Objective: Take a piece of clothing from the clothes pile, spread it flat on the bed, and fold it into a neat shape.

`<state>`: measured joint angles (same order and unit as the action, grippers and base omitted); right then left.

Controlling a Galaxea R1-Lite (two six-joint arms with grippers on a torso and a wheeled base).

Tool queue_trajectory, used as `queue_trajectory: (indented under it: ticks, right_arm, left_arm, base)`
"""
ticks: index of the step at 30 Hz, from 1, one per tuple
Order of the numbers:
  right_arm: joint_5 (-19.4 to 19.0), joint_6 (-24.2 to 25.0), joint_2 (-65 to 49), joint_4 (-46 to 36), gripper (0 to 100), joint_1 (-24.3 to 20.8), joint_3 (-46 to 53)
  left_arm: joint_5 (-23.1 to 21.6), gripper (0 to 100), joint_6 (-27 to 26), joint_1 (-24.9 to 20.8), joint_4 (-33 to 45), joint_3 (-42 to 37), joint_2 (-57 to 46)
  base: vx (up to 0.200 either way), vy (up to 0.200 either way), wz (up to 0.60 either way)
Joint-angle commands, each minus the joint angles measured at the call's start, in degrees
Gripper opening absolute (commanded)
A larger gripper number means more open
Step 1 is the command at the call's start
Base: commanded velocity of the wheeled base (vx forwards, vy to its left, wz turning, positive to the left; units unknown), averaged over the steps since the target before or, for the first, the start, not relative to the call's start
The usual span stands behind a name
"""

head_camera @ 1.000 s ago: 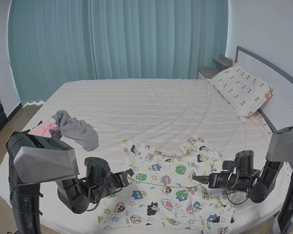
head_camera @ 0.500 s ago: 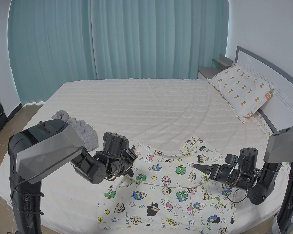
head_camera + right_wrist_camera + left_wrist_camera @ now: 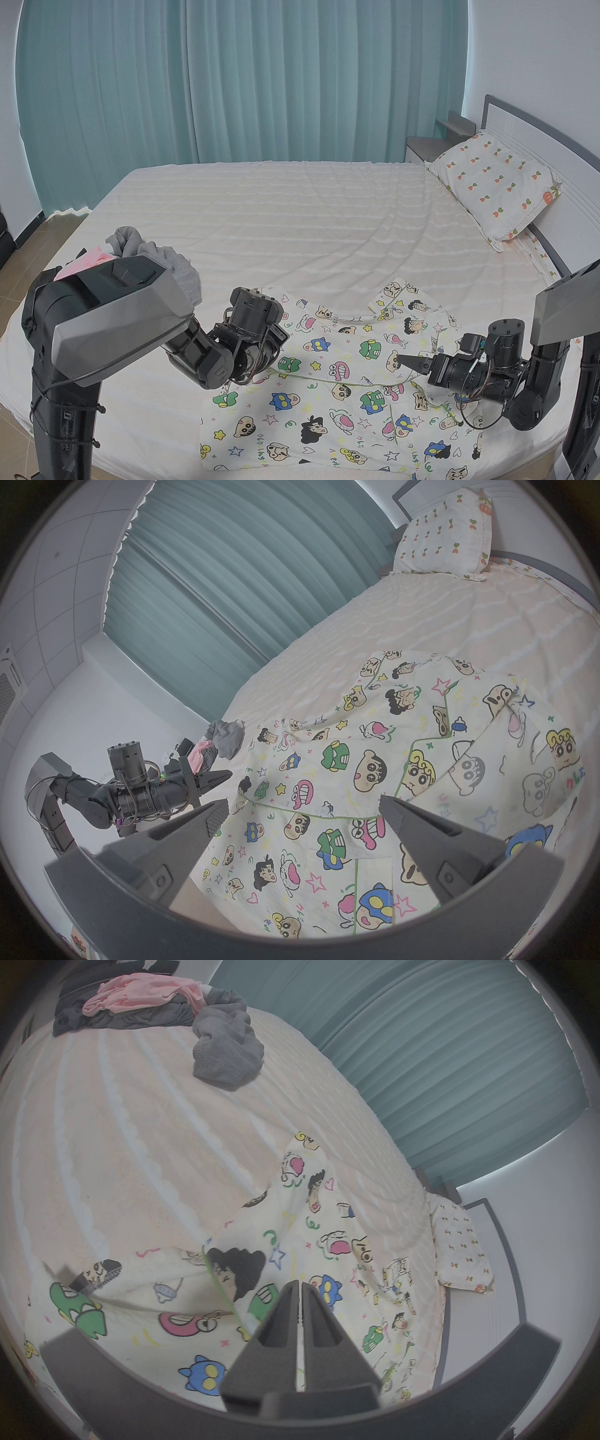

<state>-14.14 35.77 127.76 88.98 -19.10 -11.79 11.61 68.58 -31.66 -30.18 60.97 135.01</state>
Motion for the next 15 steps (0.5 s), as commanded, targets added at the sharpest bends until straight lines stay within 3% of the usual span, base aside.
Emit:
queue_trajectory:
  ticks: [1, 4, 9, 10, 15]
  right_arm:
    - [-0.1, -0.1, 0.4, 0.6, 100, -0.1, 0.2]
    - [0.0, -0.1, 0.3, 0.6, 100, -0.1, 0.3]
    - [0.0, -0.1, 0.3, 0.6, 100, -0.3, 0.5]
    - [0.0, -0.1, 0.3, 0.6, 100, -0.5, 0.5]
    - [0.0, -0.2, 0.3, 0.6, 100, -0.6, 0.7]
  left_arm:
    - [-0.3, 0, 0.0, 0.2, 4.3, 0.2, -0.5]
    - [-2.6, 0, 0.0, 0.6, 9.7, 0.6, -1.9]
    - [-3.8, 0, -0.3, 0.9, 10.8, 0.5, -2.2]
    - [-3.8, 100, -0.3, 0.9, 10.8, 0.5, -2.1]
    - [-3.3, 100, -0.4, 0.6, 10.8, 0.6, -1.9]
  base:
    - [0.0, 0.0, 0.0]
    - [0.0, 0.0, 0.0]
    - [0.0, 0.0, 0.0]
    - [0.0, 0.0, 0.0]
    - [0.0, 0.0, 0.0]
